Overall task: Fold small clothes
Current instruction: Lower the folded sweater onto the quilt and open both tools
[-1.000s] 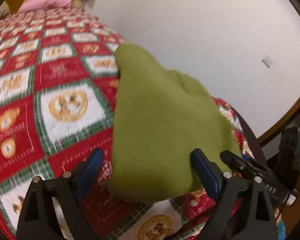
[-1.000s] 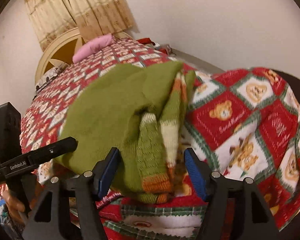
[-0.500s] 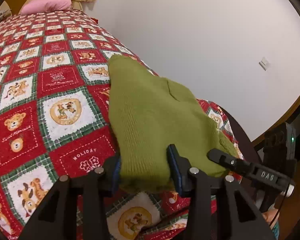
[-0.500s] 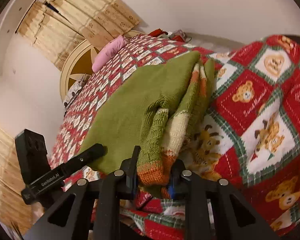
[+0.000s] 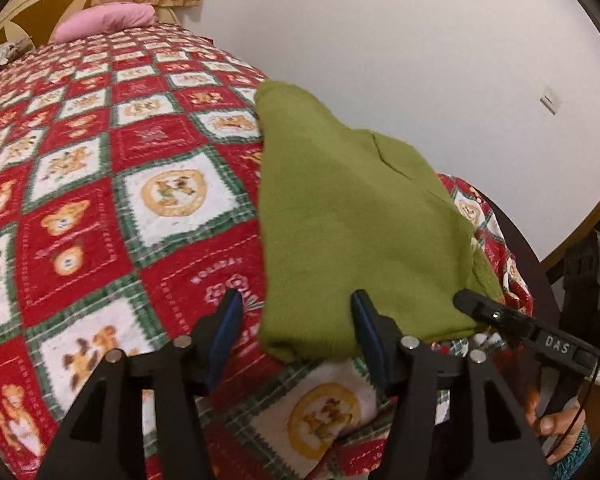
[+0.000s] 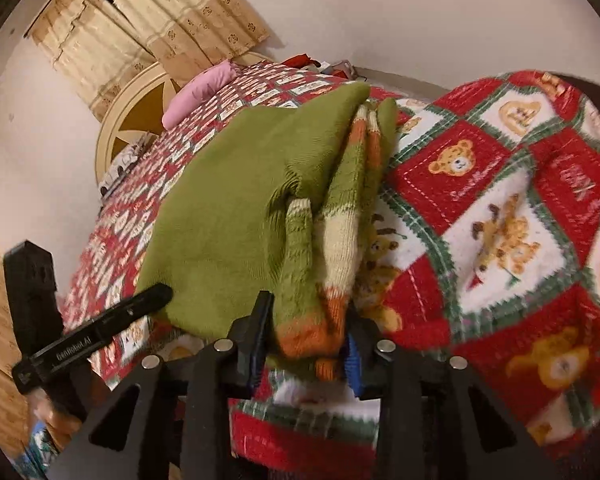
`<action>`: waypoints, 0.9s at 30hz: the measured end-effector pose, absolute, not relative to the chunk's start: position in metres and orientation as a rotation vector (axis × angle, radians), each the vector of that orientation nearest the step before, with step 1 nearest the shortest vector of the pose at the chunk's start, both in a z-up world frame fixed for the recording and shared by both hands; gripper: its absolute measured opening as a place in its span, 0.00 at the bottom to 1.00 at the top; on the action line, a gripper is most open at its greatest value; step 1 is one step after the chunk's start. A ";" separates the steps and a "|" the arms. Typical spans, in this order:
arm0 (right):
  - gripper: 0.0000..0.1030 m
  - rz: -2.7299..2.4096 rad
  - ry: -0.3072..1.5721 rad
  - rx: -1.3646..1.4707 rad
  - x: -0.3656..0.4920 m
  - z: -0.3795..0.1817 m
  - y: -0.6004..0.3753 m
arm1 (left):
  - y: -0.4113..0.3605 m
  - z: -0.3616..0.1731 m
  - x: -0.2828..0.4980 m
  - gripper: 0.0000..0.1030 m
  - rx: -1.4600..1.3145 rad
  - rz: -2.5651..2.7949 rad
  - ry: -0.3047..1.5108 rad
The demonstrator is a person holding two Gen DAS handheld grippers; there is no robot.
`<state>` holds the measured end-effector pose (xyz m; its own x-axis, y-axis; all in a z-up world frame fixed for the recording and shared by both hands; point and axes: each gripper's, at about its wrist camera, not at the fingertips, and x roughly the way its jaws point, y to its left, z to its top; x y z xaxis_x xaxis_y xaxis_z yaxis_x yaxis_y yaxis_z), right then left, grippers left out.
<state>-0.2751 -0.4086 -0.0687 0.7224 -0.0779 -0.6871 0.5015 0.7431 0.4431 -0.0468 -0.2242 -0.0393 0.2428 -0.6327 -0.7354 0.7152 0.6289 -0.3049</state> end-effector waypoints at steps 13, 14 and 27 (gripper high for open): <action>0.53 -0.534 0.632 0.352 -0.311 0.000 -0.350 | -0.210 -0.004 -0.082 0.56 0.296 -0.814 0.741; 0.61 -0.541 0.618 0.341 -0.311 0.005 -0.349 | -0.208 0.001 -0.086 0.57 0.302 -0.808 0.714; 0.75 -0.604 0.464 0.180 -0.323 0.045 -0.307 | -0.194 0.034 -0.114 0.99 0.305 -0.717 0.522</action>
